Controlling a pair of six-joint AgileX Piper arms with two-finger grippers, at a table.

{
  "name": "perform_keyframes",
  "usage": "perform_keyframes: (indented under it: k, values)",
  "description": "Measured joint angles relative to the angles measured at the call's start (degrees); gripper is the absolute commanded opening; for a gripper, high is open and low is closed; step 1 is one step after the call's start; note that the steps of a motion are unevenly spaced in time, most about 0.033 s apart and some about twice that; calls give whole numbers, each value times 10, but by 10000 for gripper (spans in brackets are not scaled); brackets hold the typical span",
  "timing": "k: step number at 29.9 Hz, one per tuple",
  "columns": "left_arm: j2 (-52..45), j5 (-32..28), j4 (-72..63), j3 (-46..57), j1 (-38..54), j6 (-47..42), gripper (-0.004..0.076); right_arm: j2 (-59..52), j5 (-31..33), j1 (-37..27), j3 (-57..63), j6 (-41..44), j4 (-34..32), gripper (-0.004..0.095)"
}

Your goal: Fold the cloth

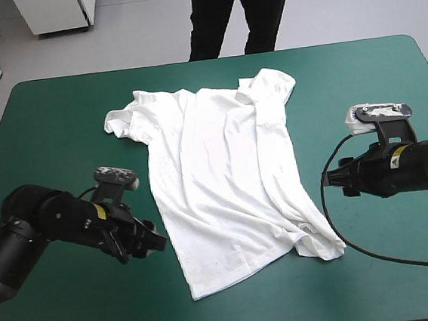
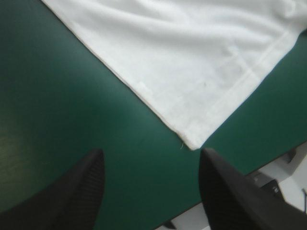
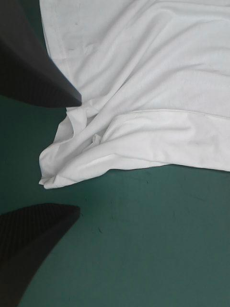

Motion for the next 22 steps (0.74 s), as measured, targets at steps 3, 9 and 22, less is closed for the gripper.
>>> perform_keyframes:
  k: [3, 9, 22]
  values:
    - [30, -7, 31, 16, -71, -16, 421, 0, 0, 0, 0, 5, -1, 553]
    - [101, -63, 48, 23, -176, -72, 421, 2, 0, 0, 0, 11, -2, 553]
    - [232, -87, 95, 25, -264, -135, 421, 3, 0, 0, 0, 13, -3, 553]
